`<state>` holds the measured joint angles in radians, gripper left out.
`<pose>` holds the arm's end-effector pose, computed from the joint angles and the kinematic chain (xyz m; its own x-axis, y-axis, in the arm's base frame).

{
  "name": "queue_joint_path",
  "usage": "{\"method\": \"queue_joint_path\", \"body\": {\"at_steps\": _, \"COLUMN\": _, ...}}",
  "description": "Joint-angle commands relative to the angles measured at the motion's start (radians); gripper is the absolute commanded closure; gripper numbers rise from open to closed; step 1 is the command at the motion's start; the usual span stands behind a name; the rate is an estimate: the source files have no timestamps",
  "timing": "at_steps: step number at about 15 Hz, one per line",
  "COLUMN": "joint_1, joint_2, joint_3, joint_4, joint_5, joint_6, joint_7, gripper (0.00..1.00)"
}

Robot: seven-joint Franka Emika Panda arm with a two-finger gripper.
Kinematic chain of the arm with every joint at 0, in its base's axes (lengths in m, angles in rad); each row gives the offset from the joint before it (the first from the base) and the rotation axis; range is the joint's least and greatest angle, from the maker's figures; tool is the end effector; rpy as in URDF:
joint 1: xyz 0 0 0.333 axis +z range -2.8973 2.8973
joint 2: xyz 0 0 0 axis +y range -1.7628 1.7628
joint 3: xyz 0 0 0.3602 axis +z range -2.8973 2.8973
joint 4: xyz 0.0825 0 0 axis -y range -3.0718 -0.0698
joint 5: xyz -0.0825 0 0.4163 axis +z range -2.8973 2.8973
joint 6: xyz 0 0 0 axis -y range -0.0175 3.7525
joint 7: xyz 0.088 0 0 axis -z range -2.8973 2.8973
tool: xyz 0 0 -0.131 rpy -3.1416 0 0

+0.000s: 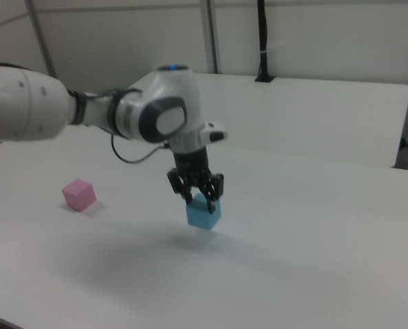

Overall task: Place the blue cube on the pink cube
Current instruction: 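Lift the light-blue cube off the table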

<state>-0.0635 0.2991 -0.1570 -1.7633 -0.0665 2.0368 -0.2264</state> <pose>0.6596 -0.1453 0.3986 0.9981 0.0405 -0.0472 0.0449 -0.9943 0.0965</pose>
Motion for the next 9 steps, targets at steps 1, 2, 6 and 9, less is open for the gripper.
{"method": "queue_joint_path", "body": {"at_steps": 1, "joint_1": 0.011, "joint_2": -0.153, "joint_3": 0.004, "joint_4": -0.033, "joint_5": -0.004, "joint_6": -0.116, "joint_7": 0.030, "gripper": 0.56}}
{"method": "queue_joint_path", "body": {"at_steps": 2, "joint_1": 0.016, "joint_2": -0.176, "joint_3": 0.004, "joint_4": -0.033, "joint_5": -0.004, "joint_6": -0.145, "joint_7": 0.030, "gripper": 0.56}}
{"method": "queue_joint_path", "body": {"at_steps": 6, "joint_1": 0.034, "joint_2": -0.268, "joint_3": 0.005, "joint_4": -0.032, "joint_5": 0.011, "joint_6": -0.234, "joint_7": 0.033, "gripper": 0.56}}
{"method": "queue_joint_path", "body": {"at_steps": 9, "joint_1": 0.085, "joint_2": -0.288, "joint_3": 0.005, "joint_4": -0.030, "joint_5": 0.034, "joint_6": -0.282, "joint_7": 0.062, "gripper": 0.56}}
